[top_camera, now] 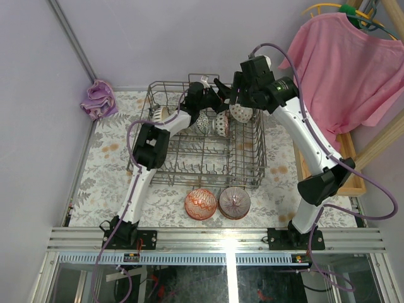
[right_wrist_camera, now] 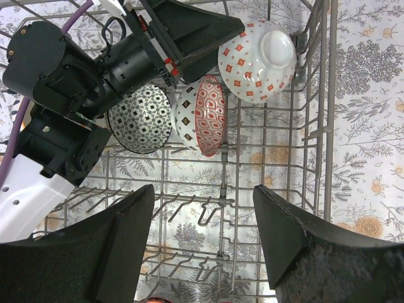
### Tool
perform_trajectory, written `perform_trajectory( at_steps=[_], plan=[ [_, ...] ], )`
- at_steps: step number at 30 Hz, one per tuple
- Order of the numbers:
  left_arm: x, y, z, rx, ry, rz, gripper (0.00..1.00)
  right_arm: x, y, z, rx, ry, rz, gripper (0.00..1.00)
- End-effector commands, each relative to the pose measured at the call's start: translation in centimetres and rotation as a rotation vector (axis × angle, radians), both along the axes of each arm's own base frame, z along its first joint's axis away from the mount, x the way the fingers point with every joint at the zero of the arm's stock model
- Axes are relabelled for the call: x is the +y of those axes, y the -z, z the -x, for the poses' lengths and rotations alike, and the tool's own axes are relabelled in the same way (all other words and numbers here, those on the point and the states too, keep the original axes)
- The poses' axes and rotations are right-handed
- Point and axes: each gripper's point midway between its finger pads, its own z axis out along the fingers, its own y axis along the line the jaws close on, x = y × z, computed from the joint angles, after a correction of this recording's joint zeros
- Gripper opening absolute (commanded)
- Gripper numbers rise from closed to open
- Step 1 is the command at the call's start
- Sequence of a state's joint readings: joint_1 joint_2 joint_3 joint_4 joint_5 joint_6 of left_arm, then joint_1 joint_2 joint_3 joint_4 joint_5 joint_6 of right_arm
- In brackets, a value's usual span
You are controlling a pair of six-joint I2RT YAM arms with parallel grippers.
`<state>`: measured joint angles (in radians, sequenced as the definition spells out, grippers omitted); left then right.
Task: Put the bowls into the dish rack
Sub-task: Adjust the bowl in the dish rack.
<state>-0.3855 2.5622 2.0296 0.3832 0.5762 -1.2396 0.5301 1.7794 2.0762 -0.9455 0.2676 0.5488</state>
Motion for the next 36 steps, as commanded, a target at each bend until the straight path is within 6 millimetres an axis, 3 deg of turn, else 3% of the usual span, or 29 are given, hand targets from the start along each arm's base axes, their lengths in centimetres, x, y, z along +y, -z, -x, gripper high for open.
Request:
perform_trajectory(
  at_steps=[1,8,16,24,30,36],
  plan=[
    [1.6,5.9,2.5,0.133,0.063,-0.275,1.0,0.1,-1.8,1.2,-0.033,-0.039,-0.026,0.71],
    [2.2,5.8,2.2,0.096,0.048,-0.337,1.0,0.0,-1.7,1.5,-0.031,-0.044,-0.028,0.72],
    [2.0,3.5,2.0,-0.055,0.037,-0.414,1.0,0.0,-1.2,1.8,-0.026,-0.053,-0.028,0.72],
    [1.3,0.4,1.9,-0.315,-0.031,-0.517,1.0,-0.3,-0.8,2.3,-0.02,-0.059,-0.019,0.72],
    [1.9,-0.8,1.2,-0.46,-0.076,-0.583,1.0,-0.9,-1.5,3.2,-0.037,-0.064,-0.022,0.72],
    [2.3,-1.7,0.5,-0.501,-0.121,-0.6,1.0,-1.0,-0.5,3.0,-0.023,-0.067,0.002,0.72]
  ],
)
